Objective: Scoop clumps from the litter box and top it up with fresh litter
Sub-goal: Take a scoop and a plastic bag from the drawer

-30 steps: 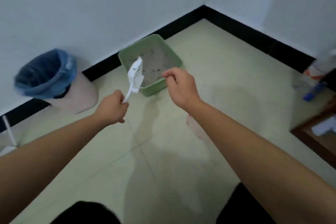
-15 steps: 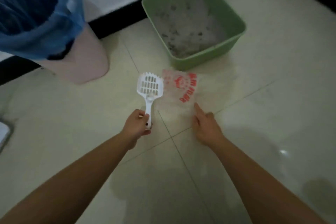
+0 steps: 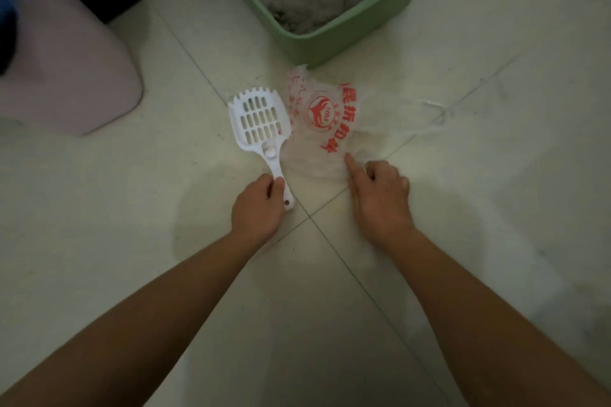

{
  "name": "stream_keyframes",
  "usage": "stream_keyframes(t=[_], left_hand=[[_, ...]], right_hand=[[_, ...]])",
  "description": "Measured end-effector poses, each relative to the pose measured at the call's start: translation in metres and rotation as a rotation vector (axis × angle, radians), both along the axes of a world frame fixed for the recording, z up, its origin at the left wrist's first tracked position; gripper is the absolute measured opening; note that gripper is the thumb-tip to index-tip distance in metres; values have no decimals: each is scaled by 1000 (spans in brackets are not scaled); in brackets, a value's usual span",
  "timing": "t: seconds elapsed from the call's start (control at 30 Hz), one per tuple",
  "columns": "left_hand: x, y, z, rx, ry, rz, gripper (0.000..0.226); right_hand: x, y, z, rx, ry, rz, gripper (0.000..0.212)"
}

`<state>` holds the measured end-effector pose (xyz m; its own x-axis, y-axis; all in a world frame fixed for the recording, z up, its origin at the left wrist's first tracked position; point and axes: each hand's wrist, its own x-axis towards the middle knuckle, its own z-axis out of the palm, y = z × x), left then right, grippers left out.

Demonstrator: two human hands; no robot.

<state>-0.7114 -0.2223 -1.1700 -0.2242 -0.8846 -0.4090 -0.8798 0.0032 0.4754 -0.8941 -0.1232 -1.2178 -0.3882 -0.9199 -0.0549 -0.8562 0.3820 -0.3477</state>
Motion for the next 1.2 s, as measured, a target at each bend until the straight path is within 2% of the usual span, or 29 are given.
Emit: stream_keyframes(t=[0.07, 0.13, 0.2, 0.27, 0.3, 0.4, 0.53, 0.6, 0.67, 0.77, 0.87, 0.97, 1.07, 1.2], left_hand=[[-1, -3, 4, 53, -33, -34, 30], [-5, -9, 18, 168, -105, -11, 42], [-16, -14, 43, 203, -262, -52, 60], [-39, -12, 80, 52, -391, -140, 61], [-54, -9, 101, -46, -398, -205, 59], [-116, 14, 168, -275, -218, -440, 53], [-198, 46, 226, -363, -22, -589, 51], [-233, 71, 251, -383, 72, -682, 51], [-261, 99, 274, -400, 146, -764, 49], [-288, 132, 301, -413, 236, -817, 48], [-298, 144, 315, -434, 302, -850, 47], [-287, 129, 315, -443, 294, -853, 46], [-260, 94, 298, -298, 224, -878, 60], [-209, 61, 264, 0, -27, -834, 130]], right_hand=[[-10, -4, 19, 117, -187, -5, 50], [-26, -1, 50, 280, -406, -6, 59], [-40, 16, 95, 352, -395, 6, 64], [-56, 45, 142, 333, -273, 16, 64], [-67, 62, 167, 312, -243, -15, 61], [-109, 118, 232, 152, -271, -229, 60], [-146, 173, 283, -39, -371, -544, 73], [-158, 201, 299, -103, -351, -694, 66], [-171, 232, 309, -65, -257, -786, 46], [-180, 268, 315, 40, -209, -860, 32], [-179, 274, 317, 163, -97, -797, 28], [-172, 251, 319, 93, -63, -733, 32], [-158, 206, 320, -201, -292, -687, 29], [-124, 132, 337, -561, -910, -741, 24]])
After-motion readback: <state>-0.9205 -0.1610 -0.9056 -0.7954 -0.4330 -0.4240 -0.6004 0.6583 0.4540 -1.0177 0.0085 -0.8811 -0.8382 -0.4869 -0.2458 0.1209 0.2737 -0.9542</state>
